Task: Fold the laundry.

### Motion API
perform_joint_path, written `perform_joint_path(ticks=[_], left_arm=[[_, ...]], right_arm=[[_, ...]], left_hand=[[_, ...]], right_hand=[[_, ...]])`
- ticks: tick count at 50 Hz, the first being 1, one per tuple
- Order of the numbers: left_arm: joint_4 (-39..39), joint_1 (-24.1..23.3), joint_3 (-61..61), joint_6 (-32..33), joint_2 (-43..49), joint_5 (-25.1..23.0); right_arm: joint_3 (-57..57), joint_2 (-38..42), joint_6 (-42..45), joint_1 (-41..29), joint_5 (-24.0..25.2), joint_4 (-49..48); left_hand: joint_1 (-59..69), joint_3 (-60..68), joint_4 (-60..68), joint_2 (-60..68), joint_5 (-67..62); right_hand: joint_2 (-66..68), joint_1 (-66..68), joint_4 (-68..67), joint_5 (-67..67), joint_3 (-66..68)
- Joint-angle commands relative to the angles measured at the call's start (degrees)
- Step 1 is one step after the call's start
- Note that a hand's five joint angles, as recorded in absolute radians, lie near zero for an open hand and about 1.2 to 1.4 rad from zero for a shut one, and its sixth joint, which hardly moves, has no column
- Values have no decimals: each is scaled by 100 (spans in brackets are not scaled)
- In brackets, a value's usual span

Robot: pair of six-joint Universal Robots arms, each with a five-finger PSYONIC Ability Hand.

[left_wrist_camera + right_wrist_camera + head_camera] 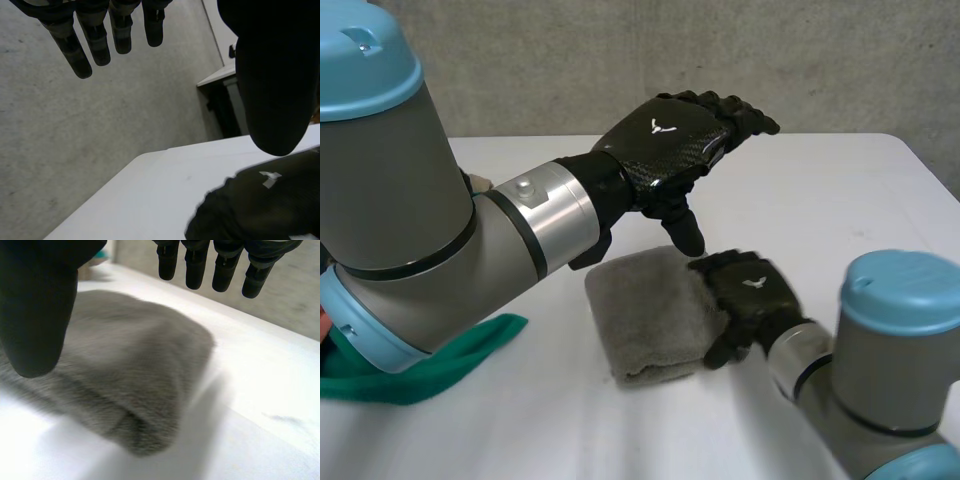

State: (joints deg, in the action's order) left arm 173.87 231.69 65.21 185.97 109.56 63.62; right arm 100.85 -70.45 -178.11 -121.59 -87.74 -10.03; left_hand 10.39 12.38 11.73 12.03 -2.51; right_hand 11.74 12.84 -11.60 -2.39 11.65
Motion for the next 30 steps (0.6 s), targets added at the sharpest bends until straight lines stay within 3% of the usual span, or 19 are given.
perform_joint_path(ticks=[1, 10, 30], left_arm=[[-37, 35, 27, -280, 12, -446], [-37, -9, 62, -307, 30, -570], [-19, 8, 220, -280, -5, -561]], right_arm=[[251, 100, -953, 785, 353, -34], [40, 804, -1191, 1033, 925, -69], [-390, 1288, -1217, 391, 688, -429]], left_hand=[[-39, -238, -173, -203, 251], [-39, -238, -173, -203, 251], [-39, -238, -173, -203, 251]], right_hand=[[-174, -284, 160, 239, -165], [-174, -284, 160, 239, -165], [162, 52, -176, -97, 171]])
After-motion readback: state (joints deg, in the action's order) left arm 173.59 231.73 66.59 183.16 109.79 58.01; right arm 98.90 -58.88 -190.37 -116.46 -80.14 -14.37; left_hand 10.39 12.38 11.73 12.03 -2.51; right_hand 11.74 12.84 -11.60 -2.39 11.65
